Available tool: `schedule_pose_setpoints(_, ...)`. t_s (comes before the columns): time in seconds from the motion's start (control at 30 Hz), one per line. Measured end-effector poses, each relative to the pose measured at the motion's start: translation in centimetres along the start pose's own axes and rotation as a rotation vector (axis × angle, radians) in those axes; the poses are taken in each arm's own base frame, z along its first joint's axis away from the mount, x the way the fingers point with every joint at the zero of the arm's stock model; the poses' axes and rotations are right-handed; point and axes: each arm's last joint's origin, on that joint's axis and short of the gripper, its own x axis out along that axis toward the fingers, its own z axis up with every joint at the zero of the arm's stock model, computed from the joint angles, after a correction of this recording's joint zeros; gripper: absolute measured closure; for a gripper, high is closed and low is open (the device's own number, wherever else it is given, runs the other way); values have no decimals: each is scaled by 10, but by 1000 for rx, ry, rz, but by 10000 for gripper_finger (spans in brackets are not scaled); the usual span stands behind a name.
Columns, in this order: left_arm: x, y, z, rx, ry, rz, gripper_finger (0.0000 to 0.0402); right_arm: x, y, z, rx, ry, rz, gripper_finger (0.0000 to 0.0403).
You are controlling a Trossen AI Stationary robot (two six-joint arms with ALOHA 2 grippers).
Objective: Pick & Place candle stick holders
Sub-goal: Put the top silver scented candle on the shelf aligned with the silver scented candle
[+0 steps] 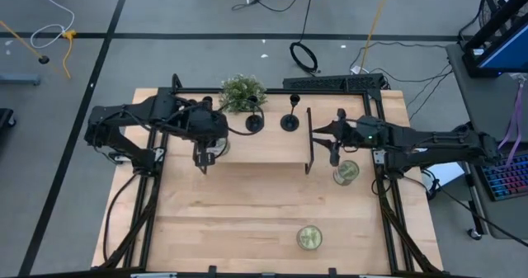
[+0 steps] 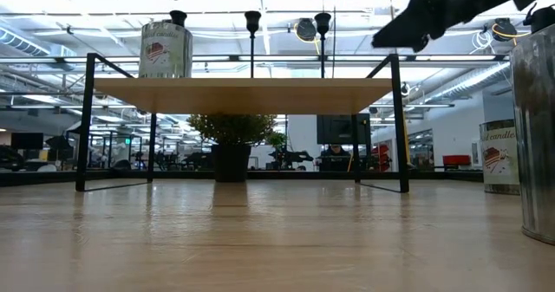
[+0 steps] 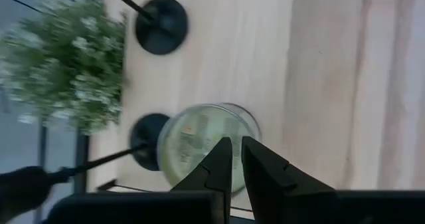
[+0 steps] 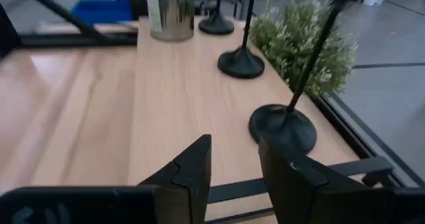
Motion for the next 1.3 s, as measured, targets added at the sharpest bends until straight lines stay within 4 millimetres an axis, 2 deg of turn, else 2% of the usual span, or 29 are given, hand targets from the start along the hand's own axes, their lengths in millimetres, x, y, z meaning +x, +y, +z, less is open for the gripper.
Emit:
schedule_pose_setpoints(0.2,-4,-5,0,21,-18,39,360,-28,5,-4,36,22,90,284)
schedule_pose_setpoints(0.33,-4,-6,0,26,-20,42,360,-39,13,-18,145,170,184,284)
schedule_pose_setpoints(0.63,-4,-5,2,17,-44,86,360,-49,29,-48,385,554,176,284)
schedule_pose_setpoints(0.77,-4,-5,2,18,-44,88,360,-50,31,-57,467,668,97,284)
schedule_pose_setpoints(0.93,-4,-5,2,21,-44,100,360,-42,32,-64,450,724,-24,284)
schedule_pose_setpoints(1.3,-4,-5,3,72,-41,101,360,-25,42,-73,471,837,-60,284)
